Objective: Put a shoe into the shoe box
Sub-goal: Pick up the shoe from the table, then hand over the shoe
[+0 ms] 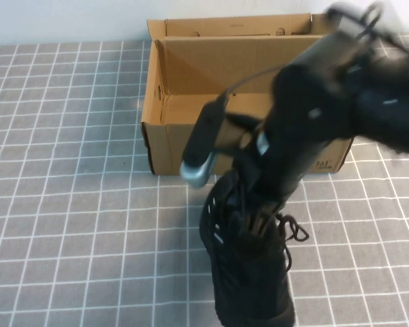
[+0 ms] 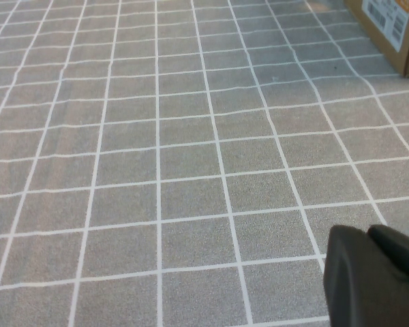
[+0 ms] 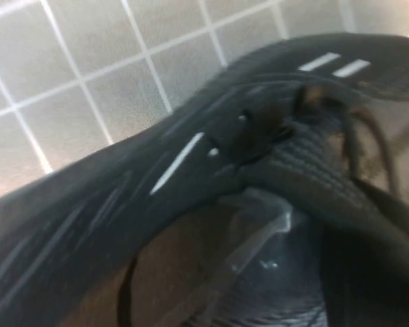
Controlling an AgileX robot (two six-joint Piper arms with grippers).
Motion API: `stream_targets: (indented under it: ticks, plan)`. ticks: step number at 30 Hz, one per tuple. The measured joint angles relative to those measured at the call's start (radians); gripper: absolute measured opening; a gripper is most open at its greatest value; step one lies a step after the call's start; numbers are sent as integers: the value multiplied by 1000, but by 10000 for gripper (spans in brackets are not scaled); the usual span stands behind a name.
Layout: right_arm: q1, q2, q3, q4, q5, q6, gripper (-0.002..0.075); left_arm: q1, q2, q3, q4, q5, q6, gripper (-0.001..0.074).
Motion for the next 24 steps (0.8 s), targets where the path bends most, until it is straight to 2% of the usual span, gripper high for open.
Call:
stream_targets:
  ticks: [11,24]
  plan:
    - [0,-269,0,0,51,-9,-5,0,0,0,0,0,0,-1]
    - [0,-303,0,0,53,-63,-6,0,0,0,0,0,0,-1]
